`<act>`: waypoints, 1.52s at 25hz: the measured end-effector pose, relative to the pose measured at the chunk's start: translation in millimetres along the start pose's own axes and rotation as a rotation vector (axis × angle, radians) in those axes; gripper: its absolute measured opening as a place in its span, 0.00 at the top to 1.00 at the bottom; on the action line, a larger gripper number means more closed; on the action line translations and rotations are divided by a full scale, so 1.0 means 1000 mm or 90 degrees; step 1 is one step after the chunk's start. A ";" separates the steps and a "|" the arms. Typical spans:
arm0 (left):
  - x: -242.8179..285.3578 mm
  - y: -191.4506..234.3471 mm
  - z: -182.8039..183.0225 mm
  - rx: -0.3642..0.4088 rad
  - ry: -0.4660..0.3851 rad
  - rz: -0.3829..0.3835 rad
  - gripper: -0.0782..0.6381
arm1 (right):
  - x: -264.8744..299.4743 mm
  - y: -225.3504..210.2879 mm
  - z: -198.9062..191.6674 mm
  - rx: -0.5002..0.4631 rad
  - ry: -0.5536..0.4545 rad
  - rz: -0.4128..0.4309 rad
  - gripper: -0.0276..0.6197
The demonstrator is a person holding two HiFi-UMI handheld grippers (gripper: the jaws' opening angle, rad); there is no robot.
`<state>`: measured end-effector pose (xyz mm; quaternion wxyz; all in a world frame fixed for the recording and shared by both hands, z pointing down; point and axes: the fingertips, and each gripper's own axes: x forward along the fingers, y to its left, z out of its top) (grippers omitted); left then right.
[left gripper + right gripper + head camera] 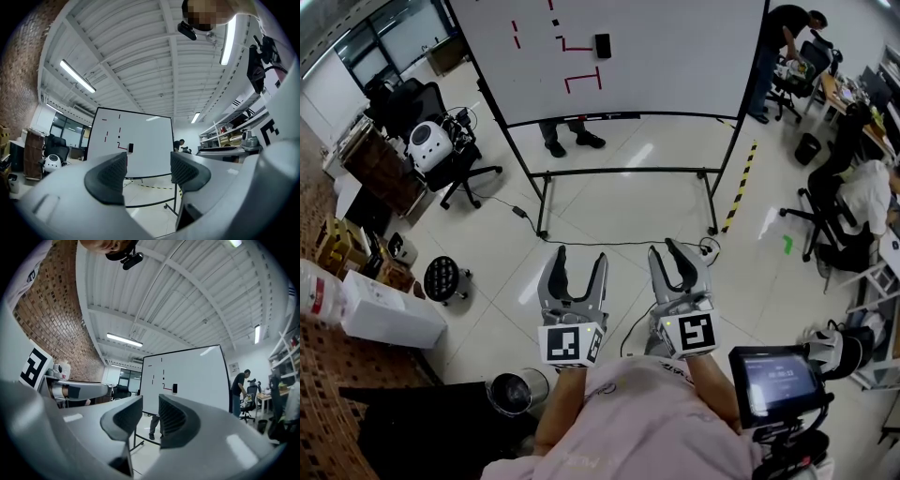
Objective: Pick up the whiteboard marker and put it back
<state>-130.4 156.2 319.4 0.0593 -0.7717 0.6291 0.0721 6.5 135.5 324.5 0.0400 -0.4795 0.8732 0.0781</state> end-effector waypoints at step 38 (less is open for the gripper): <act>-0.020 -0.004 0.003 -0.004 0.006 -0.020 0.50 | 0.002 0.019 -0.012 -0.010 0.048 -0.024 0.79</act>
